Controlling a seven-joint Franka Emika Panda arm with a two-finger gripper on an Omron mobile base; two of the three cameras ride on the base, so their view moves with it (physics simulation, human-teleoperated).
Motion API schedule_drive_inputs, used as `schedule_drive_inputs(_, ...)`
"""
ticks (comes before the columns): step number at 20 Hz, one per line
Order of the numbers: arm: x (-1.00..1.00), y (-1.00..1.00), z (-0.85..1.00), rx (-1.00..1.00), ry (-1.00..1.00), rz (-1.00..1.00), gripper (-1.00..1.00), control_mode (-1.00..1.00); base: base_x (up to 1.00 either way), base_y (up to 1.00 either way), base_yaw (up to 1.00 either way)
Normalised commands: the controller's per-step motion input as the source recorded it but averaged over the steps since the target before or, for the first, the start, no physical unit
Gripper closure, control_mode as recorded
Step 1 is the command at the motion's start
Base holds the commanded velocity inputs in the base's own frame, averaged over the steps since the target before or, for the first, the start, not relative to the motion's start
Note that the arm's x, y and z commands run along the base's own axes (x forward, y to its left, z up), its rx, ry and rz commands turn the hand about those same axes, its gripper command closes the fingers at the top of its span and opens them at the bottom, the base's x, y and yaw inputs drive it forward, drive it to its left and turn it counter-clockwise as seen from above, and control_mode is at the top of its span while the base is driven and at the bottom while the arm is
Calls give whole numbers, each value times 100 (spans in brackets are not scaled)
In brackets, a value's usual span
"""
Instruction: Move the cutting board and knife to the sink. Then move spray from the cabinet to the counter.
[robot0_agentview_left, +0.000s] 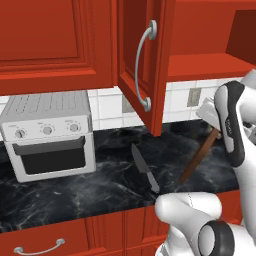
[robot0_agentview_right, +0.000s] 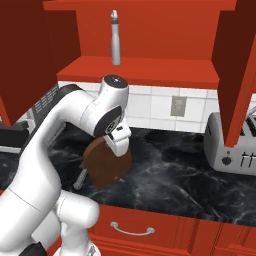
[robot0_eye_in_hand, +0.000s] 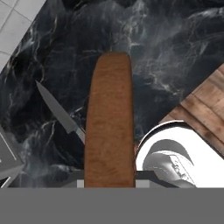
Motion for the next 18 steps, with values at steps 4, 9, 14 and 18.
schedule_drive_inputs(4,-7,40,0,-6,0,16,100,-100,0,0,0)
schedule_drive_inputs(9,0,2,0,-7,0,11,100,-100,0,0,0)
schedule_drive_inputs(14,0,0,0,-4,0,8,100,-100,0,0,0)
schedule_drive_inputs(18,0,0,0,0,0,2,100,-100,0,0,0)
